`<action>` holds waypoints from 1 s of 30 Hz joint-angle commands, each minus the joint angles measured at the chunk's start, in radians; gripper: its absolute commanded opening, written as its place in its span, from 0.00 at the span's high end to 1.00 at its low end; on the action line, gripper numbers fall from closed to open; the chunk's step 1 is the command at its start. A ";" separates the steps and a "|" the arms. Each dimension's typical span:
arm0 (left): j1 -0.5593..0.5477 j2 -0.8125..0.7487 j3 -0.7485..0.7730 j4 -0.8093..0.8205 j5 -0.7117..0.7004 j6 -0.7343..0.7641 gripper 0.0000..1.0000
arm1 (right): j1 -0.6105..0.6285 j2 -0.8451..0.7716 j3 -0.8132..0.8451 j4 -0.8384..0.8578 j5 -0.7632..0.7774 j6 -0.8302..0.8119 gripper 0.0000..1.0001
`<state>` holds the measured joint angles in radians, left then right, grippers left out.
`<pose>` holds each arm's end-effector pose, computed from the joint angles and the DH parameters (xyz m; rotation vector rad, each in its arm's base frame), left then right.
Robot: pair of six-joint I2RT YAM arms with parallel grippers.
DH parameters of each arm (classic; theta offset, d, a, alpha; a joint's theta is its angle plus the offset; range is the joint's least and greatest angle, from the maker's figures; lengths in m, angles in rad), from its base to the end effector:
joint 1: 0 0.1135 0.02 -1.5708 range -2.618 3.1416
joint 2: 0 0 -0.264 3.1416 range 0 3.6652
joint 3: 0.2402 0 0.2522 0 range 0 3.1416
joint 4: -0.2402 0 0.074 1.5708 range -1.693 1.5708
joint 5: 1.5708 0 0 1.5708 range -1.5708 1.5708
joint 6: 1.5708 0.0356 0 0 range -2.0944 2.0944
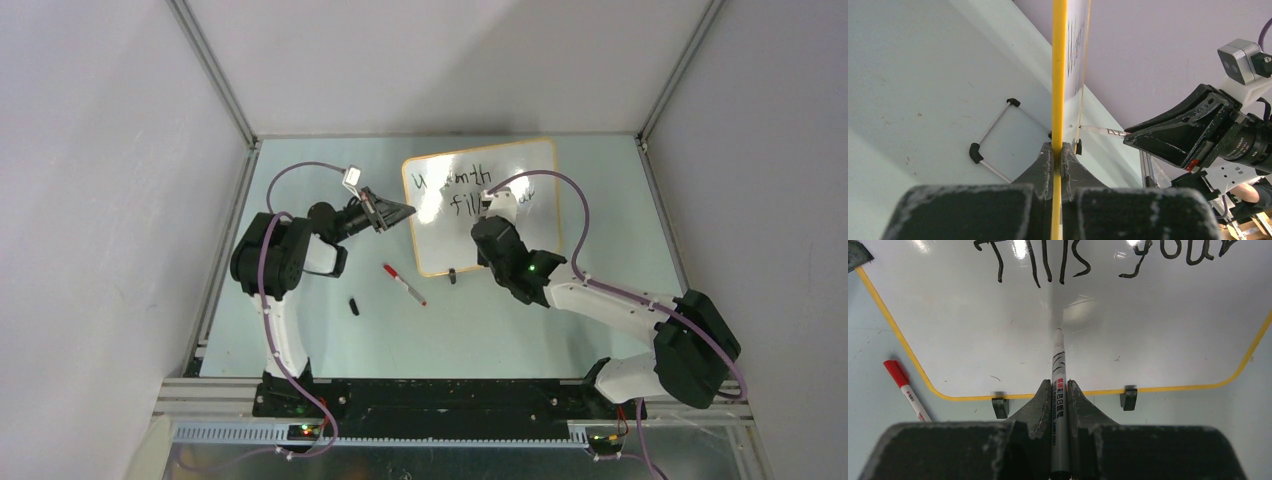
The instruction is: Write a sentence on the whiteboard
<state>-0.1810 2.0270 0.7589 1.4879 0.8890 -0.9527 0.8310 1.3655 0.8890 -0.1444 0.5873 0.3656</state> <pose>0.3498 -0.0921 0.1556 0.2434 1.6055 -1.4963 0.2139 0.2051 0.2526 -0.1628 2.0710 0.0816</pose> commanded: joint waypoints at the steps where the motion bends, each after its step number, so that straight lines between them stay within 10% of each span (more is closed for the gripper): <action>1: -0.007 -0.029 -0.015 0.040 0.005 0.000 1.00 | -0.009 0.003 0.041 0.020 0.022 0.012 1.00; 30: -0.008 -0.033 -0.017 0.040 0.004 0.003 1.00 | -0.032 0.043 0.064 0.017 -0.024 0.007 1.00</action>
<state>-0.1818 2.0270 0.7582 1.4879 0.8845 -0.9520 0.8047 1.3952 0.9150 -0.1520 0.5735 0.3660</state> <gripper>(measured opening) 0.022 0.139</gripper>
